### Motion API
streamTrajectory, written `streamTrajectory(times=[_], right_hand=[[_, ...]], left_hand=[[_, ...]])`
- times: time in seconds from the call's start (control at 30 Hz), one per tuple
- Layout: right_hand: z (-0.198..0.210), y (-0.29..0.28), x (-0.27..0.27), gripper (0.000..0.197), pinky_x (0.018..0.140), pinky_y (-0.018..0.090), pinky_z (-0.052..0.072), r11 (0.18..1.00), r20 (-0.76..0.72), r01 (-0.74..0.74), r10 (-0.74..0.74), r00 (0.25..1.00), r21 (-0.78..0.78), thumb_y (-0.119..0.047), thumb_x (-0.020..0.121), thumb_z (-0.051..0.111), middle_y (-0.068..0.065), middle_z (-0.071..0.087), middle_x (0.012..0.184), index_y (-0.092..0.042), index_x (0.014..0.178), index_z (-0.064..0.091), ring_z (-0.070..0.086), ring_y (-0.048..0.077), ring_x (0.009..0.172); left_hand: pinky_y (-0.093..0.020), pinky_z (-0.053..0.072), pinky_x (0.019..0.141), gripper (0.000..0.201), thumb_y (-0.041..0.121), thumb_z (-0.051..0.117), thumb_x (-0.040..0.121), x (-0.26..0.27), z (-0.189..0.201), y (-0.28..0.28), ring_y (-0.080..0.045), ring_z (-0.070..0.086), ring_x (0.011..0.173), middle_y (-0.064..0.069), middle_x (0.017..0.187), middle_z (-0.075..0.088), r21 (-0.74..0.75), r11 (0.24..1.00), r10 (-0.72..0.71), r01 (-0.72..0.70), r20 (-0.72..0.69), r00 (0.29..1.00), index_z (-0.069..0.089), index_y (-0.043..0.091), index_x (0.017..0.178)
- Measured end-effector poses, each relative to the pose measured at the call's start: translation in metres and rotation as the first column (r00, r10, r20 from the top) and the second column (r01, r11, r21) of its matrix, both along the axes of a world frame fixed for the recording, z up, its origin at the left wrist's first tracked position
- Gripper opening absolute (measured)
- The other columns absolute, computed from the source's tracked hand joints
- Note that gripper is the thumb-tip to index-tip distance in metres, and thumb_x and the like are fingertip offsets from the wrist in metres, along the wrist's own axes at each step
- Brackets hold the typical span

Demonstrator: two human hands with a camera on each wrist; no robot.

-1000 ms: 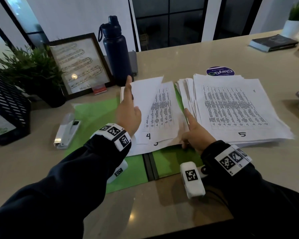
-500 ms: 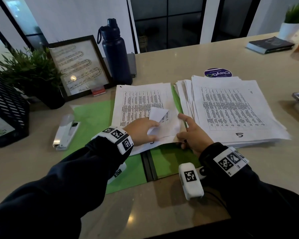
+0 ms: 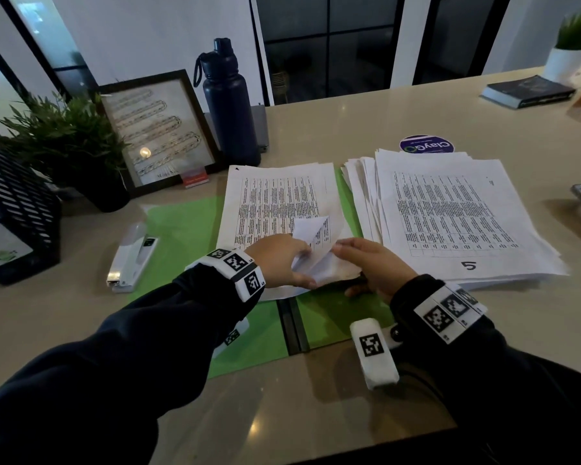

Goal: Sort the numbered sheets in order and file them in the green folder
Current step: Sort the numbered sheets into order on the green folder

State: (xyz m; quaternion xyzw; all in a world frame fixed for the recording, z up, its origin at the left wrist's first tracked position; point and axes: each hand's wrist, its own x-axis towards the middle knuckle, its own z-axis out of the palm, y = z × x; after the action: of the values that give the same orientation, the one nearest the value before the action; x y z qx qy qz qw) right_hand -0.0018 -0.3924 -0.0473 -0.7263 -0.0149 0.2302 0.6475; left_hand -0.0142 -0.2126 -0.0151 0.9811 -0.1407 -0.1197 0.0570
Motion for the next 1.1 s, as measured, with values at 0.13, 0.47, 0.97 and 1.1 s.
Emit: streamTrajectory(times=[0.13,0.47,0.97,1.1], right_hand=[[0.017,0.007,0.02,0.053,0.054,0.026,0.041,0.754,0.191,-0.048,0.226,0.955,-0.655,-0.051,0.093,0.044,0.006,0.055,0.068,-0.006,0.071,0.061,0.053,0.019,0.06],[0.024,0.013,0.044,0.025,0.079,0.034,0.05,0.446,0.301,0.144,0.305,0.904,-0.883,-0.021,0.089,0.046,0.011,0.057,0.097,-0.003,0.096,0.062,0.058,0.027,0.089],[0.04,-0.174,0.049,0.034,0.074,0.034,0.042,0.452,0.427,0.569,-0.383,0.819,-0.687,0.004,0.088,0.037,0.014,0.053,0.092,-0.011,0.118,0.043,0.053,0.031,0.086],[0.028,-0.203,0.06,0.028,0.086,0.035,0.045,0.328,0.314,0.379,-0.234,0.92,-0.866,-0.009,0.091,0.045,0.02,0.061,0.117,-0.002,0.115,0.059,0.057,0.034,0.106]], left_hand=[[-0.031,0.037,0.099,0.071,0.051,0.066,0.077,0.002,-0.002,0.002,-0.021,0.047,0.123,-0.003,0.137,0.05,-0.037,0.999,0.037,-0.037,0.003,0.999,0.044,0.017,0.136],[-0.033,0.036,0.098,0.053,0.001,0.043,0.089,0.003,0.007,0.009,-0.026,0.045,0.12,-0.013,0.131,0.051,-0.466,0.848,0.443,-0.252,0.364,0.819,0.038,0.014,0.14],[-0.036,0.045,0.078,0.059,-0.002,0.041,0.086,0.005,0.003,0.008,-0.036,0.057,0.098,-0.015,0.134,0.046,-0.405,0.877,0.409,-0.258,0.347,0.844,0.038,0.02,0.141],[-0.035,0.041,0.083,0.06,-0.003,0.042,0.085,0.006,0.001,0.007,-0.035,0.053,0.108,-0.015,0.14,0.041,-0.393,0.871,0.43,-0.296,0.314,0.846,0.04,0.02,0.14]])
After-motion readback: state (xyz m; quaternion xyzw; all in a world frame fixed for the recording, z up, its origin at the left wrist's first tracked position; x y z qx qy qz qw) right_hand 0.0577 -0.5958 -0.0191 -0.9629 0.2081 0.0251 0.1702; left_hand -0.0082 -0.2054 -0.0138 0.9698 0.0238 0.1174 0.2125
